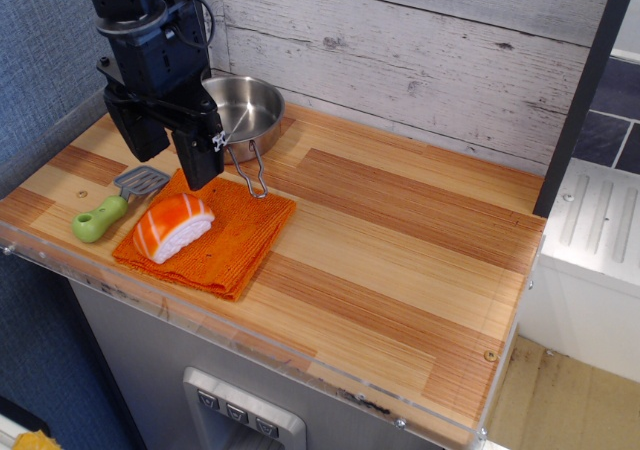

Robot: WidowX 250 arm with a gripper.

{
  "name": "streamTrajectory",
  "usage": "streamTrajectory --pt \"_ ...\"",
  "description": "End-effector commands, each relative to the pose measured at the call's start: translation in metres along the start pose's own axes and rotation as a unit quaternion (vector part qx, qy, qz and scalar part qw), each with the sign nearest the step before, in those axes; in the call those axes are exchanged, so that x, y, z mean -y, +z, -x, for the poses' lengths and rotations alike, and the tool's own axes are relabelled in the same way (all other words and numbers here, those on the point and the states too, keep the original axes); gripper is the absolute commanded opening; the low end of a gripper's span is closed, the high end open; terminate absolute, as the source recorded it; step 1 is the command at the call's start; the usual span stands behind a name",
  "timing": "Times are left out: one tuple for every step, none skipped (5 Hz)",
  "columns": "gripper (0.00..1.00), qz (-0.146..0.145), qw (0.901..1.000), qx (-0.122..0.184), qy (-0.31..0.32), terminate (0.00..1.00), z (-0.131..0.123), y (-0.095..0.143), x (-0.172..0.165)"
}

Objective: Scoot the pan to the right of the orange cloth.

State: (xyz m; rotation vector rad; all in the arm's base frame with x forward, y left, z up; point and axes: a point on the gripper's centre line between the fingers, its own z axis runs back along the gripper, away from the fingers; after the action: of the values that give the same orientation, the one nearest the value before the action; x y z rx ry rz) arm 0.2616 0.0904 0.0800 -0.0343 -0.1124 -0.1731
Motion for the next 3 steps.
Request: streamTrajectory --pt "1.00 0.000 1.0000 0.000 0.000 0.00 0.000 0.000 0.000" --pt "1.00 -0.003 1.0000 0.002 0.002 0.00 -0.014 -0.004 0.002" --pt "1.00 0.007 1.0000 0.001 0.006 0.00 -0.028 -0.008 0.006"
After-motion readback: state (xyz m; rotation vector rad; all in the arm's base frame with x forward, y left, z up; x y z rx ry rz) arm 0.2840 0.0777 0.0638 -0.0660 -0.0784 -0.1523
